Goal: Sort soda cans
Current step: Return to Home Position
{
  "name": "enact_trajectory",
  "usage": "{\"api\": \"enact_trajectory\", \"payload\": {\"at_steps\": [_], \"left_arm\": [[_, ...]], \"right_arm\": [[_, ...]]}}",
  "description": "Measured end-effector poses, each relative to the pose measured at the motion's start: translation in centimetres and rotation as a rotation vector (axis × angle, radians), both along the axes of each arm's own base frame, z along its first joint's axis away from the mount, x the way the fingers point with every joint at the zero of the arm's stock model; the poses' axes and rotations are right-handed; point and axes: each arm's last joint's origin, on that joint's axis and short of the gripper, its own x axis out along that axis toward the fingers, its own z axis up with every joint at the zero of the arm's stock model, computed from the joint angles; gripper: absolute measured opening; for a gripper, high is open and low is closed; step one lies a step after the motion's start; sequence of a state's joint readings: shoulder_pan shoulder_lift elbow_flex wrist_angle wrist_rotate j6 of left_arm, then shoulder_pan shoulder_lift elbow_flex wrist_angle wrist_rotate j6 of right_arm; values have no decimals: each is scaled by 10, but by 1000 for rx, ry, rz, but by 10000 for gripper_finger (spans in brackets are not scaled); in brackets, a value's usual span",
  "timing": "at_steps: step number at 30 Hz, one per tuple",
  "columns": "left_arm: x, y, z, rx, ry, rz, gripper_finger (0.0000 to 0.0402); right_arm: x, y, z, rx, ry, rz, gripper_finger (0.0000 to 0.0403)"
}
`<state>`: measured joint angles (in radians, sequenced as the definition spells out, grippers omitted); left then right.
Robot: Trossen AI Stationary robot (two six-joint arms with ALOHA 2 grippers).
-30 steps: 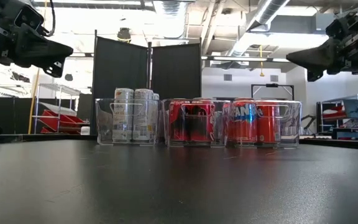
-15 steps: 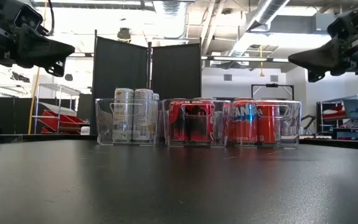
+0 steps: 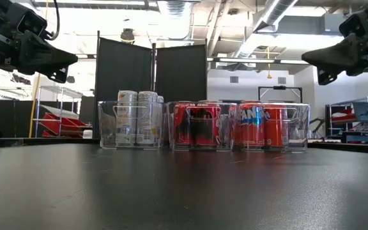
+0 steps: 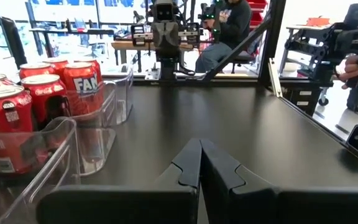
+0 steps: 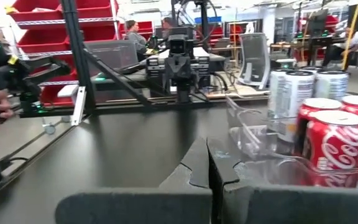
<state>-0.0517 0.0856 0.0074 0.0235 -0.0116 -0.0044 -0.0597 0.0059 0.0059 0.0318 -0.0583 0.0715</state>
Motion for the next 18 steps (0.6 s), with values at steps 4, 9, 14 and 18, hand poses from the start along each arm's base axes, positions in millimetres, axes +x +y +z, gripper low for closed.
{"api": "enact_trajectory", "payload": {"at_steps": [4,9,14,18], "left_arm": [[0,0,0,3,-1,0,0],[0,0,0,4,-2,0,0],[0,0,0,8,-3,0,0],[0,0,0,10,-4,-1,0]], "right_arm": [[0,6,-1,0,5,42,0],[0,9,-1,-35,11,31,0],[0,9,-1,-35,8,25,0],[0,9,0,-58,0,14,0]]}}
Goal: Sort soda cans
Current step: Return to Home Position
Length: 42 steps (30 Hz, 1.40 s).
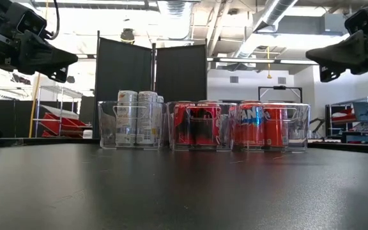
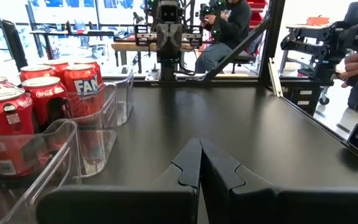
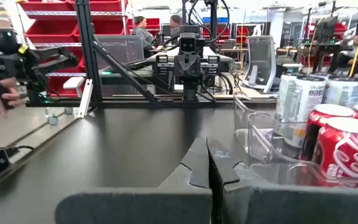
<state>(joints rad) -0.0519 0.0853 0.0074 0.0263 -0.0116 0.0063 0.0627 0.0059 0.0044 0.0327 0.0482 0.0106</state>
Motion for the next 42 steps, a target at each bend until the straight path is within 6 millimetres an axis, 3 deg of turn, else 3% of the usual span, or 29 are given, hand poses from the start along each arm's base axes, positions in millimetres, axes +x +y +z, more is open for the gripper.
{"api": "enact_trajectory", "payload": {"at_steps": [9,42], "left_arm": [[0,0,0,-64,1,4,0],[0,0,0,-71,1,5,0]], "right_arm": [[0,-5,0,68,3,-51,0],[0,-6,-1,69,6,-59,0]]}}
